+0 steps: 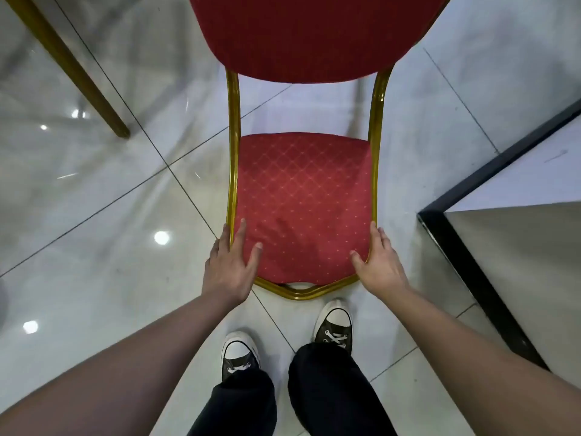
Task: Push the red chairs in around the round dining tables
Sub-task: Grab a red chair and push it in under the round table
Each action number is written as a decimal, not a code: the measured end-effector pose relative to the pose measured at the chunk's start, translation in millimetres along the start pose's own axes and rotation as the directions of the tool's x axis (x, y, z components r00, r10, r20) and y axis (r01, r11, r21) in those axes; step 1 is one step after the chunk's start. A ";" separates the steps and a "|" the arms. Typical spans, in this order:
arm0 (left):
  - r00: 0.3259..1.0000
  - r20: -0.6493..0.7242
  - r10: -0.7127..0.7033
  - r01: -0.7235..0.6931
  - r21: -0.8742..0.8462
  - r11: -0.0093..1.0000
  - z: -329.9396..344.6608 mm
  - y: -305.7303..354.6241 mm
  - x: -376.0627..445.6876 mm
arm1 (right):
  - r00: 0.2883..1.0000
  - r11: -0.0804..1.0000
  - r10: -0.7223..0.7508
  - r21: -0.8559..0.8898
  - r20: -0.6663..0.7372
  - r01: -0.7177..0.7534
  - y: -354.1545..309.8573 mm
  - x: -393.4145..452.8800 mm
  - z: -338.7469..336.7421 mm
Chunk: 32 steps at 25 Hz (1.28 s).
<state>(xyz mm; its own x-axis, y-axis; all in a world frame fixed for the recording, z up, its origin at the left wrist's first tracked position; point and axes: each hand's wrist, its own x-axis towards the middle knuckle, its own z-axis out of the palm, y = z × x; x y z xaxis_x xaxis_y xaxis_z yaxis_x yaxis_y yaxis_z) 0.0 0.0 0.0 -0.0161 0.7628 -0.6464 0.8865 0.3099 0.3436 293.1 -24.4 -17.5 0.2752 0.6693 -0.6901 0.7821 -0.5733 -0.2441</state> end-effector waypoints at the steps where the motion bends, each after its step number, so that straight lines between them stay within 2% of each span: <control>1: 1.000 0.011 -0.003 0.003 0.010 1.000 7.1 -3.7 10.4 | 1.000 1.000 0.024 -0.004 0.000 -0.024 4.0 6.9 5.9; 4: 0.999 0.041 -0.033 0.032 0.047 0.998 20.9 -12.5 39.5 | 0.993 0.994 0.109 -0.001 0.048 -0.109 13.9 22.6 15.2; 7: 0.998 0.051 -0.023 0.018 0.085 0.996 33.7 -17.8 60.8 | 0.992 0.994 0.099 0.026 0.077 -0.102 17.3 36.0 26.4; 10: 0.990 0.136 -0.036 0.034 0.014 0.999 37.0 -27.5 76.2 | 0.989 0.994 0.101 0.019 0.109 -0.104 15.3 44.2 36.1; 13: 0.981 0.189 0.036 -0.030 -0.033 0.999 38.0 -37.6 82.3 | 0.994 0.994 0.092 -0.059 0.059 -0.088 21.7 53.2 39.5; 14: 0.979 0.196 0.054 -0.046 -0.045 0.998 37.4 -40.8 84.1 | 0.994 0.996 0.087 -0.037 0.063 -0.085 25.1 56.1 39.3; 17: 0.983 0.182 0.023 0.008 -0.169 0.986 37.6 -48.7 88.2 | 0.994 0.986 0.048 0.152 0.100 -0.063 35.8 60.6 44.6; 21: 0.991 0.133 -0.016 0.050 -0.250 0.967 38.8 -49.1 90.1 | 0.995 0.953 0.015 0.299 0.095 -0.043 45.8 65.4 40.0; 26: 0.996 0.090 -0.010 0.025 -0.177 0.984 24.8 -41.3 71.2 | 0.998 0.942 -0.012 0.335 0.056 -0.007 44.4 48.8 24.6; 32: 0.996 0.083 -0.019 0.029 -0.114 0.993 -46.7 -19.5 9.4 | 0.999 0.939 0.022 0.343 -0.046 -0.005 19.8 -24.3 -19.5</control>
<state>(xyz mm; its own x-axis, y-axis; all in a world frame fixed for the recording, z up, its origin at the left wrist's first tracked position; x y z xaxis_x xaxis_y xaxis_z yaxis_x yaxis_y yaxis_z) -39.1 27.6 19.1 0.0055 0.7069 -0.7073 0.8271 0.3943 0.4006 312.8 -42.8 7.8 0.3177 0.6774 -0.6634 0.5414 -0.7040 -0.4596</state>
